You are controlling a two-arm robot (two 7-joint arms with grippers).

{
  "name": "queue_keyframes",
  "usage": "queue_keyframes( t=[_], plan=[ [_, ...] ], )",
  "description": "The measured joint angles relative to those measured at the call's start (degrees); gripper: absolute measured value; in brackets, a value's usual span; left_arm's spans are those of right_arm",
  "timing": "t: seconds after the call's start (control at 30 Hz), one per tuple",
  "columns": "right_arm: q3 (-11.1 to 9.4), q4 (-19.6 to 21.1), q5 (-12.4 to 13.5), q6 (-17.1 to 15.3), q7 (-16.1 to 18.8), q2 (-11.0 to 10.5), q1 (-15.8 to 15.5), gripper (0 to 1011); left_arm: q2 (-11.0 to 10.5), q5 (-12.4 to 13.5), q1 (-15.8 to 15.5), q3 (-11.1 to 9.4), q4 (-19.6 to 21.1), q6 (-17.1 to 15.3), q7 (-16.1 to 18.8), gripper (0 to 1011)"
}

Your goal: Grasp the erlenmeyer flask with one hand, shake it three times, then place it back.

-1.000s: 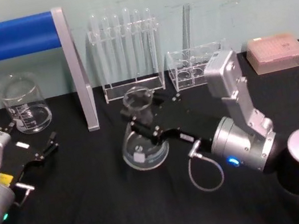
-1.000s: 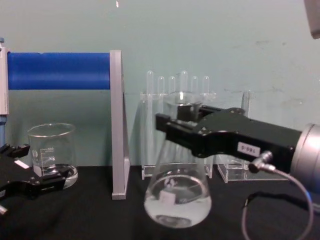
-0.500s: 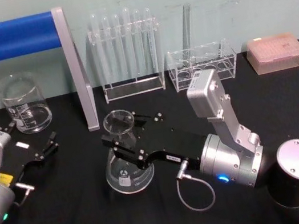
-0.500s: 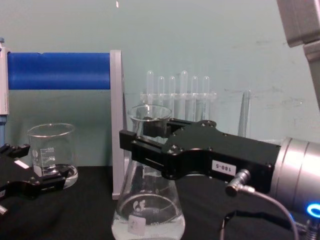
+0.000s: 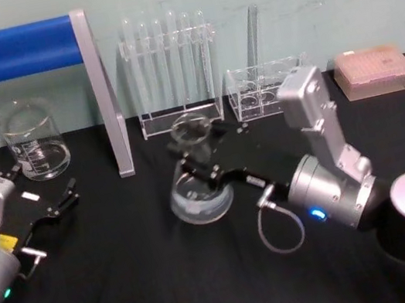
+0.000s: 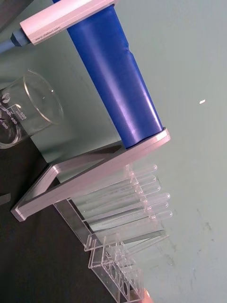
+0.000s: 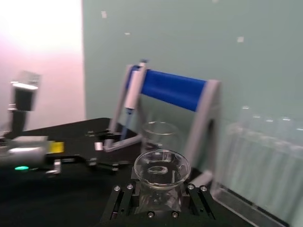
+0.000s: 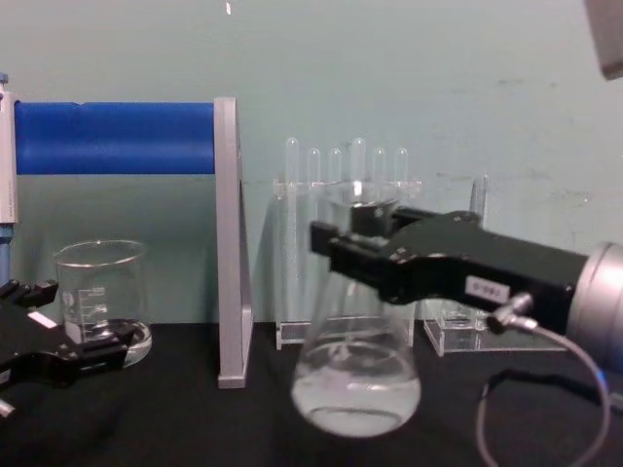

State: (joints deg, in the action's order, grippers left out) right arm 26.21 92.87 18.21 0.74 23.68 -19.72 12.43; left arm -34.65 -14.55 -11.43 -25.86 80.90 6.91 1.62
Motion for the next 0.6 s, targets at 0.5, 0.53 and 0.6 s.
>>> queue_keyframes(
  t=[0.5, 0.53, 0.6],
  plan=[
    [-7.86, -2.54, -1.26, 0.18, -5.74, -0.24, 0.16, 449, 0.00, 0.00, 0.00, 0.00, 0.00, 0.00, 0.00, 1001],
    [-8.33, -2.64, -1.35, 0.16, -5.99, -0.27, 0.10, 449, 0.00, 0.00, 0.00, 0.00, 0.00, 0.00, 0.00, 1001],
    [-9.49, -2.86, -1.54, 0.11, -6.61, -0.33, -0.13, 449, 0.00, 0.00, 0.00, 0.00, 0.00, 0.00, 0.00, 1001]
  ],
)
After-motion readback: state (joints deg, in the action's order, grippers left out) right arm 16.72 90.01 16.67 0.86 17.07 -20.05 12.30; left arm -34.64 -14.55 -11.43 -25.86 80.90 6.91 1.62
